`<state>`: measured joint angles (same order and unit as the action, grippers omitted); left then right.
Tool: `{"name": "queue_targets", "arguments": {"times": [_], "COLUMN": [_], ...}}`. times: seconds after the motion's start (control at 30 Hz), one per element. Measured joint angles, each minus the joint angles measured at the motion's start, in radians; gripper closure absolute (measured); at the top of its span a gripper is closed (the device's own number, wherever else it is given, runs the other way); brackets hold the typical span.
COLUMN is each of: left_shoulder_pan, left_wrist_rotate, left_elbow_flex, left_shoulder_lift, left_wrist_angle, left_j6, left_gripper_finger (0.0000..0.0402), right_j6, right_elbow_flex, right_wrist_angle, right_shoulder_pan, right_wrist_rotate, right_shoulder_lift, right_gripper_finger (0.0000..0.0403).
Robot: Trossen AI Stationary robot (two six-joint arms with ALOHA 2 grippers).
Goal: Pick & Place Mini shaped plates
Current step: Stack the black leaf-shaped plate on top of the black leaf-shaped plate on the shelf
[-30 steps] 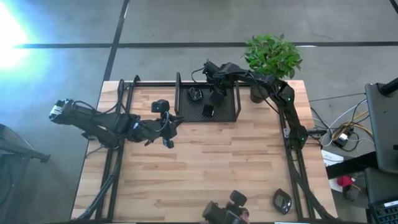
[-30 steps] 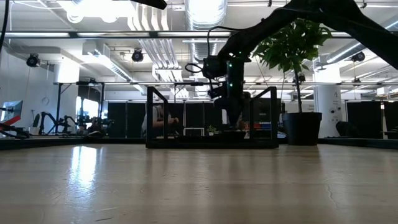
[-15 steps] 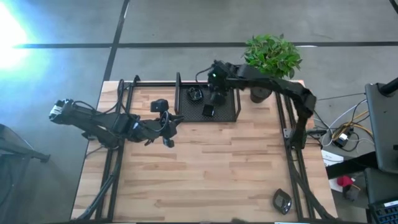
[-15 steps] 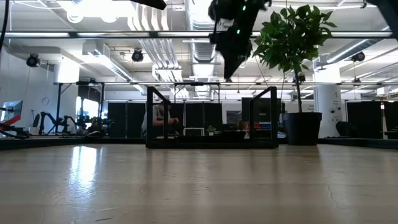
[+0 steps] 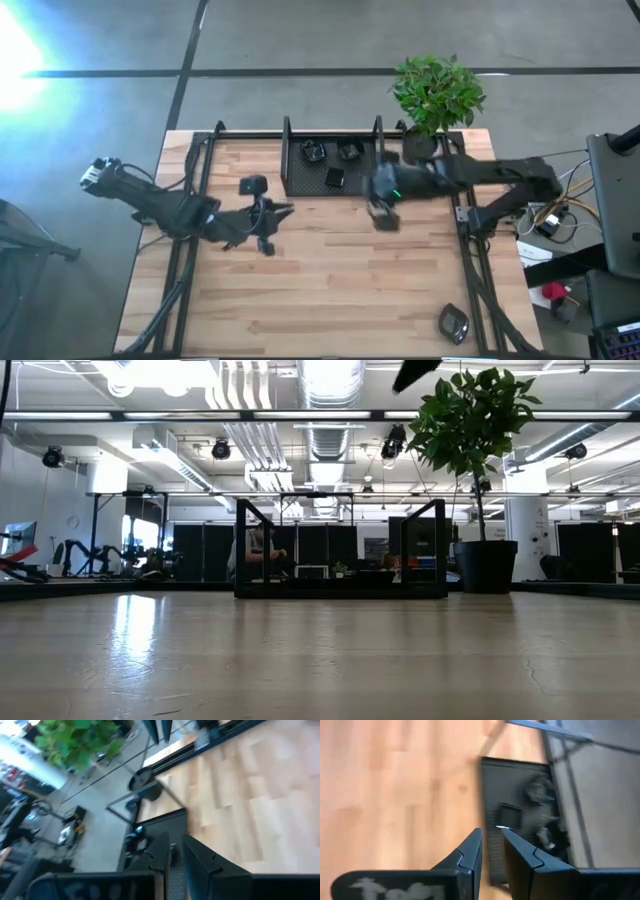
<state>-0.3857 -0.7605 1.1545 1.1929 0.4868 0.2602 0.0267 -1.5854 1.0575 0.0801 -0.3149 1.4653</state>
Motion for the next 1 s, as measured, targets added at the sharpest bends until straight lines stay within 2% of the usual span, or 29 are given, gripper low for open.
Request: {"name": "queue_targets", "arguments": {"times": [0.2, 0.37, 0.63, 1.0], "left_shoulder_pan": [-0.135, -0.219, -0.264, -0.264], "left_wrist_rotate": [-0.002, -0.068, -0.099, -0.099], "left_elbow_flex": [0.000, 0.000, 0.000, 0.003], "left_shoulder_lift": [0.001, 0.006, 0.039, 0.108], "left_wrist_angle": [0.001, 0.002, -0.001, -0.032], "left_j6": [-0.118, -0.222, -0.284, -0.249], "left_gripper_finger": [0.0356, 0.0356, 0.0356, 0.0356], "right_j6": [-0.161, -0.426, -0.971, -1.866], "right_elbow_flex": [0.075, 0.141, 0.296, 0.470], "right_wrist_angle": [0.077, 0.126, 0.143, 0.111], "right_shoulder_pan": [0.218, 0.393, 0.672, 0.955], "right_wrist_rotate": [0.001, 0.004, 0.109, 0.224], "right_shoulder_lift": [-0.129, -0.201, -0.201, -0.095], "right_gripper_finger": [0.0338, 0.0338, 0.0340, 0.0339]}}
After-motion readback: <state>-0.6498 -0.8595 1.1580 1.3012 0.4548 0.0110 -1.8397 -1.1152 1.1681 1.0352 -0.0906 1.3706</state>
